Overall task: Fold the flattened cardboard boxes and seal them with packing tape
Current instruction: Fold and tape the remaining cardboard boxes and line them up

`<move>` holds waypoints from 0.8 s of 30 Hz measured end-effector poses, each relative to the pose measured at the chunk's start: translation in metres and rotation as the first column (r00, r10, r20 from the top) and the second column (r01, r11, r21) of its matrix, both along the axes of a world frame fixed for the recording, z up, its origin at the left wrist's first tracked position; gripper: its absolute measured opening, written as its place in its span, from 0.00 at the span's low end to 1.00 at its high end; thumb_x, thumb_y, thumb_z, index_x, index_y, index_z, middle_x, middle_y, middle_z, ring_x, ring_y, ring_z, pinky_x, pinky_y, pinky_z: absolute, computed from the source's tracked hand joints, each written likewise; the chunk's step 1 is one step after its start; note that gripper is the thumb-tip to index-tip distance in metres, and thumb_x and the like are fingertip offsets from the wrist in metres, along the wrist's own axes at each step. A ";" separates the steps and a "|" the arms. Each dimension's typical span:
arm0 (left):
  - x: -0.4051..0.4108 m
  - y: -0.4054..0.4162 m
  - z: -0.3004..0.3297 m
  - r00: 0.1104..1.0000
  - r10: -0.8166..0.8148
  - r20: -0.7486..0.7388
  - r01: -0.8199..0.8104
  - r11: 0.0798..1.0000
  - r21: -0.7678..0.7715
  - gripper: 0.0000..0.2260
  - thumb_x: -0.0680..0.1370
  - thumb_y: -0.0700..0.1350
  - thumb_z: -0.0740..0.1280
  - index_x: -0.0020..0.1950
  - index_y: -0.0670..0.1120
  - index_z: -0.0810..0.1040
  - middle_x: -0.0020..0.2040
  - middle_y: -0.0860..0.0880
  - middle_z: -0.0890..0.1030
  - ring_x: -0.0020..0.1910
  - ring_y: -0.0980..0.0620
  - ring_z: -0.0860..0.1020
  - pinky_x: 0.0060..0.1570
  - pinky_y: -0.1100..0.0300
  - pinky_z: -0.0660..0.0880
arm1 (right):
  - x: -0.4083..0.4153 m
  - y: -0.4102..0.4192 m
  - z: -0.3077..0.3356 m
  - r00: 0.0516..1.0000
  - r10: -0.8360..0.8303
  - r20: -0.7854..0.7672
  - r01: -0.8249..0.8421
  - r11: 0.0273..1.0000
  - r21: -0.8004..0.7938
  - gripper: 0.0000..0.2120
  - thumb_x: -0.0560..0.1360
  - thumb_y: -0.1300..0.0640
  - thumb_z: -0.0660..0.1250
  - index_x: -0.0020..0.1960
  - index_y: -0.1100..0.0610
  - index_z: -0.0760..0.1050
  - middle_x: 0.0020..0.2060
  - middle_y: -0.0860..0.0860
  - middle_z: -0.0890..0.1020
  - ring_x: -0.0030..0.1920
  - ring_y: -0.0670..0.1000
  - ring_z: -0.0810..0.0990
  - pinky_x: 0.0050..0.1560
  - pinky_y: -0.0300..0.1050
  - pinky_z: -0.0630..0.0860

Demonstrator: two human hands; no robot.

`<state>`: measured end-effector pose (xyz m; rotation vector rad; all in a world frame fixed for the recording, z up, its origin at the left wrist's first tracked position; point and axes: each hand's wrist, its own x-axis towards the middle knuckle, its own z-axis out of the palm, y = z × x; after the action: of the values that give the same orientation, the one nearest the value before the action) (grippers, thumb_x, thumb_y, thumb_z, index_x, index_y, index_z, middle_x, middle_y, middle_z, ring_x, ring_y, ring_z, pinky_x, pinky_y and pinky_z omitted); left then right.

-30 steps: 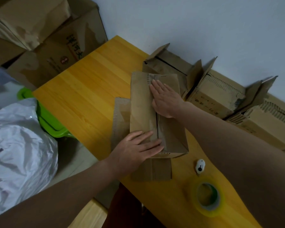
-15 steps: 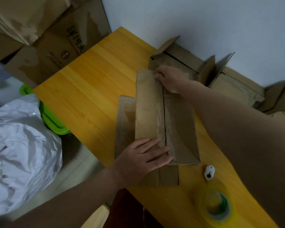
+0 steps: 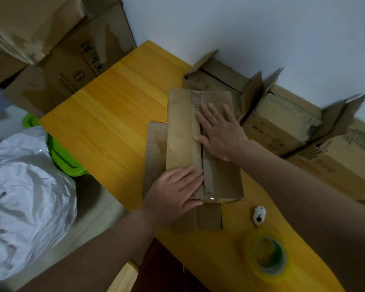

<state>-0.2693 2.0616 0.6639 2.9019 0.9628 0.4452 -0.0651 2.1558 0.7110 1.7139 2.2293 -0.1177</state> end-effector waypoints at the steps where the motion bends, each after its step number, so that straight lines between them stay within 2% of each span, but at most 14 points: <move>1: 0.001 0.000 0.001 1.000 0.017 -0.002 -0.017 1.000 0.000 0.25 0.79 0.60 0.61 0.66 0.43 0.77 0.67 0.47 0.76 0.69 0.50 0.71 0.70 0.55 0.63 | 0.003 -0.019 0.001 1.000 0.007 0.001 -0.007 1.000 -0.019 0.34 0.78 0.36 0.34 0.78 0.53 0.36 0.77 0.51 0.38 0.76 0.50 0.35 0.74 0.58 0.35; 7: 0.005 -0.007 0.011 0.992 0.112 -0.059 -0.115 0.992 -0.045 0.29 0.79 0.62 0.57 0.67 0.40 0.75 0.68 0.45 0.75 0.69 0.48 0.72 0.68 0.51 0.67 | -0.004 -0.110 0.006 0.997 0.020 -0.073 -0.025 0.997 -0.068 0.35 0.75 0.37 0.29 0.77 0.51 0.38 0.77 0.47 0.40 0.75 0.49 0.34 0.74 0.58 0.34; 11: 0.007 -0.012 0.012 0.990 0.123 -0.073 -0.126 0.992 -0.030 0.26 0.79 0.59 0.57 0.68 0.42 0.75 0.68 0.46 0.75 0.70 0.47 0.71 0.68 0.49 0.68 | -0.001 -0.149 0.002 0.988 0.017 -0.155 -0.019 1.000 -0.014 0.33 0.75 0.36 0.30 0.77 0.46 0.40 0.77 0.43 0.43 0.75 0.51 0.34 0.73 0.58 0.32; 12: 0.008 -0.013 0.013 0.988 0.126 -0.093 -0.130 0.991 -0.032 0.25 0.79 0.58 0.57 0.68 0.43 0.75 0.69 0.46 0.75 0.70 0.47 0.70 0.68 0.48 0.69 | 0.001 -0.154 -0.001 0.984 0.021 -0.174 -0.016 0.999 0.031 0.31 0.76 0.39 0.32 0.78 0.46 0.43 0.77 0.43 0.46 0.76 0.51 0.37 0.74 0.58 0.34; 14: 0.011 -0.018 0.017 0.979 0.155 -0.135 -0.161 0.986 -0.040 0.24 0.80 0.58 0.55 0.70 0.45 0.73 0.70 0.46 0.73 0.72 0.46 0.68 0.69 0.47 0.68 | 0.005 -0.164 -0.004 0.972 0.020 -0.233 0.003 0.995 0.097 0.26 0.80 0.46 0.43 0.77 0.45 0.50 0.77 0.46 0.53 0.77 0.54 0.43 0.75 0.57 0.40; 16: 0.015 -0.027 0.025 0.965 0.222 -0.141 -0.230 0.972 -0.042 0.24 0.81 0.57 0.53 0.73 0.47 0.68 0.74 0.46 0.68 0.75 0.45 0.63 0.72 0.45 0.63 | 0.010 -0.175 -0.005 0.944 0.033 -0.330 0.028 0.984 0.177 0.27 0.79 0.52 0.54 0.77 0.46 0.53 0.77 0.49 0.52 0.77 0.55 0.44 0.75 0.55 0.44; 18: 0.018 -0.044 0.033 0.960 0.275 -0.046 -0.277 0.959 -0.055 0.24 0.81 0.55 0.56 0.76 0.48 0.63 0.76 0.44 0.62 0.76 0.44 0.58 0.74 0.43 0.57 | 0.021 -0.192 -0.002 0.875 -0.047 -0.482 0.157 0.969 0.191 0.29 0.78 0.52 0.58 0.77 0.47 0.53 0.78 0.49 0.51 0.77 0.54 0.45 0.74 0.52 0.48; 19: 0.018 -0.056 0.036 0.967 0.253 0.033 -0.250 0.965 -0.075 0.24 0.81 0.54 0.58 0.75 0.46 0.64 0.76 0.43 0.63 0.76 0.44 0.59 0.74 0.44 0.57 | 0.030 -0.206 -0.002 0.828 -0.137 -0.544 0.260 0.953 0.155 0.28 0.79 0.52 0.59 0.76 0.48 0.55 0.77 0.49 0.54 0.77 0.53 0.49 0.74 0.49 0.53; 20: 0.018 -0.070 0.037 0.975 0.195 0.105 -0.186 0.978 -0.095 0.23 0.81 0.52 0.59 0.74 0.45 0.66 0.75 0.43 0.65 0.75 0.44 0.61 0.73 0.45 0.59 | 0.042 -0.222 -0.006 0.782 -0.237 -0.576 0.367 0.923 0.119 0.25 0.79 0.52 0.61 0.74 0.51 0.61 0.75 0.50 0.61 0.75 0.53 0.58 0.71 0.48 0.61; 22: 0.015 -0.101 0.021 0.984 0.088 0.155 -0.055 0.977 -0.204 0.19 0.81 0.50 0.57 0.71 0.46 0.69 0.72 0.46 0.70 0.72 0.48 0.66 0.70 0.46 0.65 | 0.064 -0.257 -0.021 0.744 -0.365 -0.560 0.496 0.863 0.097 0.15 0.80 0.50 0.60 0.62 0.56 0.75 0.60 0.53 0.75 0.61 0.56 0.74 0.56 0.47 0.72; 24: 0.014 -0.125 0.002 0.995 0.058 0.084 -0.015 0.895 -0.445 0.18 0.83 0.49 0.55 0.73 0.49 0.68 0.71 0.50 0.71 0.71 0.52 0.67 0.69 0.49 0.69 | 0.075 -0.293 -0.041 0.769 -0.414 -0.487 0.480 0.877 0.014 0.22 0.80 0.41 0.53 0.47 0.54 0.78 0.43 0.49 0.76 0.47 0.53 0.76 0.43 0.45 0.72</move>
<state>-0.2555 1.9362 0.6661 2.4331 0.9580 0.3113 0.0094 1.8625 0.6704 2.5007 2.1047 -0.5634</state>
